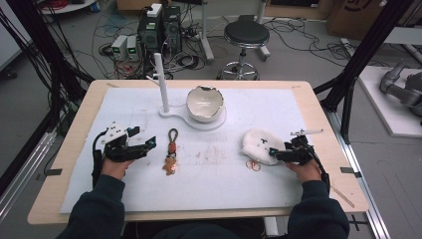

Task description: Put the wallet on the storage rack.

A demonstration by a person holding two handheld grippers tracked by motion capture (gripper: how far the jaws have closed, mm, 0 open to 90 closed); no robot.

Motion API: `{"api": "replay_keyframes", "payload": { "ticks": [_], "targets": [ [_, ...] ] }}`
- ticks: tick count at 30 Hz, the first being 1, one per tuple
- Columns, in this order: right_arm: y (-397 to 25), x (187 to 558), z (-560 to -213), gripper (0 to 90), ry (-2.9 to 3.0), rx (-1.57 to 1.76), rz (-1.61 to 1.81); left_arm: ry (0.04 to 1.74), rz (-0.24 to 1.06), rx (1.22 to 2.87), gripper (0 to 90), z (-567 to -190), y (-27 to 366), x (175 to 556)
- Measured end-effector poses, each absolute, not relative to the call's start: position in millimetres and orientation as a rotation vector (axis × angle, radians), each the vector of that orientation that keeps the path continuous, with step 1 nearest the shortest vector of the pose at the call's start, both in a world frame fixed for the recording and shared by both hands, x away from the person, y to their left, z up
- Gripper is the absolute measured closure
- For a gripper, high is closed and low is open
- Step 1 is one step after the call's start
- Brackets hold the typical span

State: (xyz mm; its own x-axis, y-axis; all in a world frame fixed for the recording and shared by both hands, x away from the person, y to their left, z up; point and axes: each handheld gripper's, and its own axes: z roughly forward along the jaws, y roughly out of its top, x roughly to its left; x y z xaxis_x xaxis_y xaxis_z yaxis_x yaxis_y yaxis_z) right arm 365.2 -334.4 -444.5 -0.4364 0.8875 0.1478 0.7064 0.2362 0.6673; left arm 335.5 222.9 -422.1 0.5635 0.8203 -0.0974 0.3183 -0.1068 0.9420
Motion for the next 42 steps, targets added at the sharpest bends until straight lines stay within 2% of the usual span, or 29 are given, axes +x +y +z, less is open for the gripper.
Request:
{"api": "replay_keyframes", "payload": {
  "ticks": [1,2,3,4,5,6,7,8,14,26,33,39,41,42],
  "targets": [
    [-333.4,364.9,-444.3,26.2,2.252,1.49,0.988,0.962,0.559,1.682,21.7,-422.2,222.3,335.3],
    [-333.4,364.6,-442.6,37.1,2.288,1.466,1.0,0.958,0.561,1.686,21.8,-422.2,222.3,335.3],
    [-333.4,364.6,-442.6,37.1,2.288,1.466,1.0,0.957,0.559,1.688,21.8,-422.2,222.3,335.1],
    [-332.9,364.6,-442.0,42.1,2.293,1.471,0.994,0.958,0.557,1.688,21.9,-422.4,222.4,335.1],
    [-333.0,364.8,-440.3,52.2,2.299,1.476,0.991,0.96,0.556,1.688,21.9,-422.5,222.5,335.1],
    [-333.9,364.0,-436.3,73.3,2.306,1.454,0.99,0.961,0.555,1.691,22.0,-422.7,223.0,335.1],
    [-334.1,363.3,-434.6,79.1,2.306,1.439,1.007,0.968,0.552,1.692,22.1,-423.0,223.0,335.1],
    [-334.1,362.9,-433.6,80.5,2.312,1.417,1.023,0.971,0.548,1.692,22.3,-422.9,222.9,335.0],
    [-326.0,355.1,-420.5,81.9,2.292,1.15,1.224,0.955,0.505,1.689,24.5,-420.3,215.3,335.6],
    [-283.5,345.2,-401.5,81.7,2.302,0.874,1.46,0.751,0.319,1.768,24.4,-418.6,154.8,334.3],
    [-256.4,339.6,-394.7,81.7,2.337,0.737,1.531,0.68,0.254,1.814,24.9,-422.7,126.7,330.1],
    [-232.3,336.2,-393.8,81.6,2.404,0.634,1.541,0.657,0.191,1.803,28.8,-425.6,119.3,329.2],
    [-225.0,335.1,-394.3,81.5,2.421,0.6,1.531,0.65,0.186,1.807,32.1,-426.3,117.7,328.9],
    [-221.9,335.0,-394.3,81.5,2.426,0.586,1.532,0.643,0.174,1.809,36.9,-427.1,116.2,328.6]
  ]
}}
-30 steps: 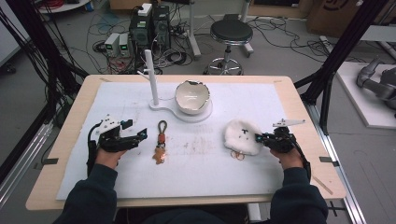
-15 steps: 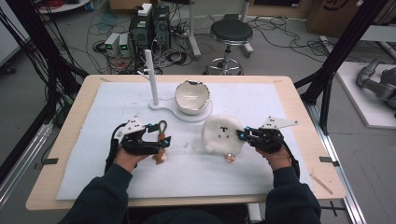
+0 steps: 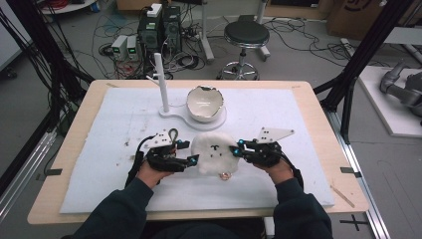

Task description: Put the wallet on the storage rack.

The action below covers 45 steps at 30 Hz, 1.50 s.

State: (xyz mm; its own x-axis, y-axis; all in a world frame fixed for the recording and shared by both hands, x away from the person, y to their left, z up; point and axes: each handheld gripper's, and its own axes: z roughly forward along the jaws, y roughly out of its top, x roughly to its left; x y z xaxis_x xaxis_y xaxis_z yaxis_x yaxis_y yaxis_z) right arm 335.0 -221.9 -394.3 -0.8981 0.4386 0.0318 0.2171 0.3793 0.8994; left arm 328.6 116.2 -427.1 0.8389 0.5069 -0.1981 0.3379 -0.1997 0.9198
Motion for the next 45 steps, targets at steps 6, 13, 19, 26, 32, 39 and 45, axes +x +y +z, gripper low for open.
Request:
{"api": "replay_keyframes", "payload": {
  "ticks": [6,13,19,26,32,39,45],
  "targets": [
    [-215.6,334.2,-394.6,79.1,2.436,0.587,1.515,0.589,0.153,1.819,73.6,-425.9,114.2,324.4],
    [-220.1,343.5,-403.1,41.4,2.433,0.794,1.528,0.566,0.195,1.733,76.9,-418.7,120.4,322.0],
    [-210.9,348.4,-416.3,44.5,2.612,0.803,1.533,0.553,0.198,1.689,77.0,-417.8,122.1,321.3],
    [-220.5,342.7,-401.0,75.5,2.502,0.697,1.54,0.592,0.184,1.801,61.7,-424.7,115.4,324.0],
    [-225.9,339.5,-394.9,75.9,2.475,0.631,1.383,0.637,0.262,1.8,44.1,-421.3,117.6,325.8],
    [-215.8,335.9,-391.7,74.8,2.493,0.58,1.403,0.542,0.302,1.841,71.8,-421.2,113.7,320.2],
    [-221.6,340.7,-394.6,48.8,2.454,0.679,1.479,0.514,0.266,1.739,77.1,-414.8,122.5,320.5]
  ]
}}
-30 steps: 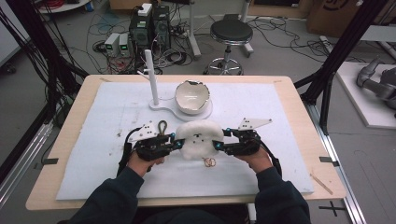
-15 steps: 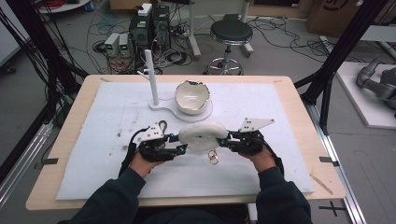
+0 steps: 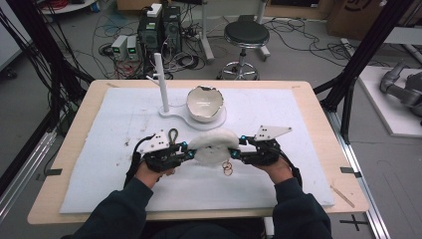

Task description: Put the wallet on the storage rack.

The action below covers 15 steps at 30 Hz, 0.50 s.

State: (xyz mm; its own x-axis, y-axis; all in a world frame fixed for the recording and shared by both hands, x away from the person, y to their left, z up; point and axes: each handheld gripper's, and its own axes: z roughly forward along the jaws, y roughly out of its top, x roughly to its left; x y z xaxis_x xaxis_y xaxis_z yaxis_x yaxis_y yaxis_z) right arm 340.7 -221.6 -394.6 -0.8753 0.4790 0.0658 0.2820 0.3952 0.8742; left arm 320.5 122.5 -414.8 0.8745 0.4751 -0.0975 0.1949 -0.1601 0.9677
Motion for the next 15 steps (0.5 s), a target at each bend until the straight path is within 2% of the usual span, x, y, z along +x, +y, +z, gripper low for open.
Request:
{"api": "replay_keyframes", "payload": {
  "ticks": [2,4,5,6,8,13,15],
  "targets": [
    [-221.3,343.3,-399.9,44.4,2.486,0.689,1.486,0.502,0.252,1.717,77.2,-414.1,123.6,320.5],
    [-219.1,344.6,-403.0,46.4,2.513,0.701,1.497,0.5,0.248,1.721,77.1,-414.3,123.1,320.3],
    [-218.4,344.7,-403.1,53.7,2.523,0.703,1.512,0.505,0.243,1.725,77.1,-415.0,122.6,320.4],
    [-218.8,344.6,-402.5,66.8,2.521,0.693,1.538,0.515,0.243,1.732,77.0,-415.9,122.1,320.9],
    [-221.0,343.0,-399.0,74.1,2.493,0.675,1.582,0.54,0.236,1.752,75.5,-418.3,120.8,321.8],
    [-223.1,338.9,-391.3,75.6,2.392,0.645,1.568,0.583,0.245,1.821,67.8,-423.5,117.0,323.3],
    [-223.7,339.1,-390.2,75.6,2.368,0.647,1.567,0.603,0.252,1.823,59.8,-423.5,118.3,324.0]
  ]
}}
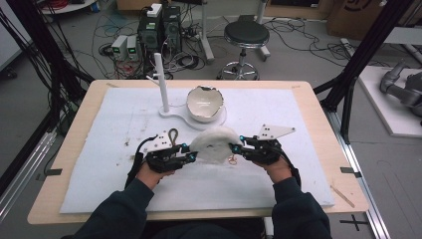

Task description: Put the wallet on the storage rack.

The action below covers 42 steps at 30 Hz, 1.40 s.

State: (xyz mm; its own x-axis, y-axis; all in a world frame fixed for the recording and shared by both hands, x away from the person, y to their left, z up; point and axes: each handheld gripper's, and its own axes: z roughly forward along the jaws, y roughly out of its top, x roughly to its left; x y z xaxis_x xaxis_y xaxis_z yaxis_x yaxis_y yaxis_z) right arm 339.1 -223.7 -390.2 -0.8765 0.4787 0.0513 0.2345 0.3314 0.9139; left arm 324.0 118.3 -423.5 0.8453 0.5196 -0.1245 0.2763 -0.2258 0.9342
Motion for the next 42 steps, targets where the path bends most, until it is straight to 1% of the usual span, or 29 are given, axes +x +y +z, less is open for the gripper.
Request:
{"api": "replay_keyframes", "payload": {
  "ticks": [1,2,3,4,5,6,7,9,12,13,14,15,17,22,24,31,36,42],
  "targets": [
    [-225.3,338.8,-386.7,75.7,2.324,0.651,1.537,0.626,0.264,1.822,56.6,-423.1,120.9,325.2],
    [-226.1,338.6,-384.0,75.8,2.309,0.656,1.522,0.672,0.304,1.808,53.8,-421.6,129.1,327.5],
    [-226.8,338.7,-381.2,75.9,2.296,0.659,1.515,0.702,0.32,1.795,49.5,-420.6,134.4,329.0],
    [-227.4,339.0,-378.4,75.9,2.281,0.65,1.51,0.702,0.32,1.795,46.5,-420.6,134.4,329.0],
    [-227.8,339.5,-375.5,75.9,2.272,0.647,1.504,0.731,0.334,1.778,44.7,-419.4,140.2,330.3],
    [-227.8,339.5,-375.5,75.9,2.272,0.647,1.504,0.749,0.351,1.762,44.7,-418.1,146.5,331.6],
    [-227.6,342.1,-370.2,76.0,2.254,0.635,1.474,0.781,0.404,1.746,40.1,-413.8,159.8,333.9],
    [-225.4,346.0,-364.3,76.0,2.245,0.633,1.438,0.817,0.46,1.727,33.8,-408.8,174.6,336.4],
    [-219.5,353.4,-352.8,76.0,2.227,0.618,1.402,0.88,0.503,1.677,25.1,-404.3,199.4,340.0],
    [-217.1,356.2,-348.5,76.0,2.219,0.612,1.392,0.88,0.503,1.677,24.8,-404.3,199.4,340.0],
    [-214.4,359.4,-344.0,76.0,2.221,0.602,1.386,0.912,0.525,1.654,24.8,-404.6,214.8,341.7],
    [-211.6,362.4,-339.5,76.0,2.216,0.593,1.378,0.912,0.525,1.654,24.8,-404.6,214.8,341.7],
    [-205.7,368.8,-330.2,76.0,2.222,0.576,1.363,0.973,0.533,1.625,24.8,-408.7,232.3,343.8],
    [-193.7,384.2,-313.7,76.0,2.225,0.543,1.364,1.037,0.519,1.595,25.0,-414.4,241.7,345.4],
    [-183.1,398.7,-305.6,76.0,2.232,0.53,1.335,1.037,0.524,1.586,25.0,-414.0,242.3,345.4],
    [-160.6,432.5,-298.7,76.1,2.245,0.529,1.268,1.031,0.534,1.564,25.4,-413.1,243.6,345.0],
    [-152.3,453.1,-297.9,76.1,2.235,0.548,1.244,1.036,0.536,1.558,25.4,-413.1,244.8,345.2],
    [-146.8,468.6,-297.7,76.2,2.209,0.537,1.203,1.033,0.534,1.567,25.6,-413.5,243.7,345.4]
  ]
}}
